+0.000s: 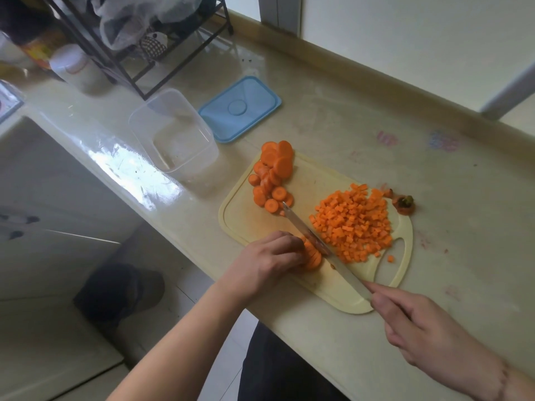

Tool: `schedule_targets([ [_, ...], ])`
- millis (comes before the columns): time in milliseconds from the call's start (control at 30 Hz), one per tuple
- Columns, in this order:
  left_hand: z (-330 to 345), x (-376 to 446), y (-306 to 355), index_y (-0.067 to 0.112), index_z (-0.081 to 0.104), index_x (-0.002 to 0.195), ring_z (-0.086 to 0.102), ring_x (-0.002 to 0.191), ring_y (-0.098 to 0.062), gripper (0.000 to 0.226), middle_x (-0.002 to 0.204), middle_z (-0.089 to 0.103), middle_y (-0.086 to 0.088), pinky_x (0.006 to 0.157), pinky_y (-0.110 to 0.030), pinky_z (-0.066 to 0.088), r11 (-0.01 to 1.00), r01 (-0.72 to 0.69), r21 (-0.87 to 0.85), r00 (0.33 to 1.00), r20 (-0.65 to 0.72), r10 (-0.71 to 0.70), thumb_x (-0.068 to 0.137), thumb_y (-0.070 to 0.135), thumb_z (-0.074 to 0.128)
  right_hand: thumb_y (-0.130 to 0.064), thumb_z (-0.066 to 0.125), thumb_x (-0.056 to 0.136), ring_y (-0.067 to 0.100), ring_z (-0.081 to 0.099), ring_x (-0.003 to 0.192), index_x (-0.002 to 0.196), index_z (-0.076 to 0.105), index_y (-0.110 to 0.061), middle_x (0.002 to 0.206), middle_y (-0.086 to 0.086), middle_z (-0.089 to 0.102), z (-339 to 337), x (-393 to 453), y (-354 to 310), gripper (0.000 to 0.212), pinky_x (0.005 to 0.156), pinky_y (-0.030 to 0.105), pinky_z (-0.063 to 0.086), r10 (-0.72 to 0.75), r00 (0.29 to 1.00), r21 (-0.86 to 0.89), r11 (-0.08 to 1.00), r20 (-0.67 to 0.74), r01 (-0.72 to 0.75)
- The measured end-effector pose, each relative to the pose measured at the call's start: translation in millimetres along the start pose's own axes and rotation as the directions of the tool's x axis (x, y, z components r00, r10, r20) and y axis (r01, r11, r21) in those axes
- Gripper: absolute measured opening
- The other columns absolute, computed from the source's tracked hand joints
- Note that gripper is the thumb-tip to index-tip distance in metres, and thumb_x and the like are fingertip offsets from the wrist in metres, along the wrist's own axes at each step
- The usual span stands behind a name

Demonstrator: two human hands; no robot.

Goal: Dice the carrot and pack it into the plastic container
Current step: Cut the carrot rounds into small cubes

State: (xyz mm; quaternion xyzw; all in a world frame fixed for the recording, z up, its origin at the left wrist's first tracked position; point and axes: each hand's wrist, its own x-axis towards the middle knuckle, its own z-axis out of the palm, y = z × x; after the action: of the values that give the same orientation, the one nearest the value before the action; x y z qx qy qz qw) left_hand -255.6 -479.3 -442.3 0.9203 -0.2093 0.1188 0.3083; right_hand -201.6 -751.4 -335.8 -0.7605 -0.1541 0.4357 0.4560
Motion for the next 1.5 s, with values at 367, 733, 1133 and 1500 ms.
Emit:
schedule_targets([
  [367, -0.4, -5.3, 11.4, 0.004, 0.073, 0.102, 0.061, 0.103, -0.033, 0.019, 0.114, 0.065, -0.017, 0.082, -0.041, 0.055, 0.994, 0.031, 0.104, 0.999, -0.041, -0.027, 0.093, 0.021, 0.077, -0.073, 0.043, 0.077, 0.015, 0.027, 0.051, 0.125, 0.052, -0.057, 0.059, -0.001, 0.026, -3.9, -4.5, 1.0, 0.051, 0.045, 0.026, 0.028, 0.002, 1.000, -0.003, 1.000, -0.021, -0.003],
  [733, 29.0, -10.2, 26.2, -0.001, 0.074, 0.111, 0.063, 0.116, -0.035, 0.022, 0.116, 0.069, -0.016, 0.091, -0.042, 0.055, 0.991, 0.115, 0.073, 0.986, -0.133, -0.104, 0.089, 0.003, 0.078, -0.053, 0.043, 0.084, 0.001, 0.042, 0.044, 0.129, 0.053, -0.045, 0.044, -0.012, 0.037, -6.9, -28.2, -5.6, 0.047, 0.047, 0.010, 0.033, 0.106, 0.994, -0.061, 0.993, 0.017, -0.104],
  [1133, 31.6, -5.5, 25.4, -0.001, 0.076, 0.110, 0.063, 0.115, -0.030, 0.026, 0.114, 0.070, -0.013, 0.096, -0.037, 0.054, 0.995, 0.095, 0.032, 0.978, -0.189, -0.087, 0.085, 0.001, 0.081, -0.053, 0.036, 0.093, -0.023, 0.056, 0.078, 0.112, 0.053, -0.052, 0.070, -0.052, 0.053, 6.0, -10.3, -8.7, 0.026, 0.069, -0.003, 0.036, -0.044, 0.994, -0.234, 0.972, -0.103, 0.018],
  [1500, 31.5, -7.3, 29.9, -0.001, 0.075, 0.098, 0.063, 0.100, -0.034, 0.013, 0.101, 0.067, -0.016, 0.090, -0.036, 0.053, 0.992, 0.108, 0.068, 0.972, -0.217, -0.091, 0.093, 0.011, 0.072, -0.054, 0.037, 0.083, 0.001, 0.041, 0.043, 0.127, 0.057, -0.043, 0.042, -0.013, 0.037, 0.2, -19.0, -7.4, 0.049, 0.049, 0.008, 0.031, -0.009, 0.999, -0.117, 0.993, -0.050, 0.003],
])
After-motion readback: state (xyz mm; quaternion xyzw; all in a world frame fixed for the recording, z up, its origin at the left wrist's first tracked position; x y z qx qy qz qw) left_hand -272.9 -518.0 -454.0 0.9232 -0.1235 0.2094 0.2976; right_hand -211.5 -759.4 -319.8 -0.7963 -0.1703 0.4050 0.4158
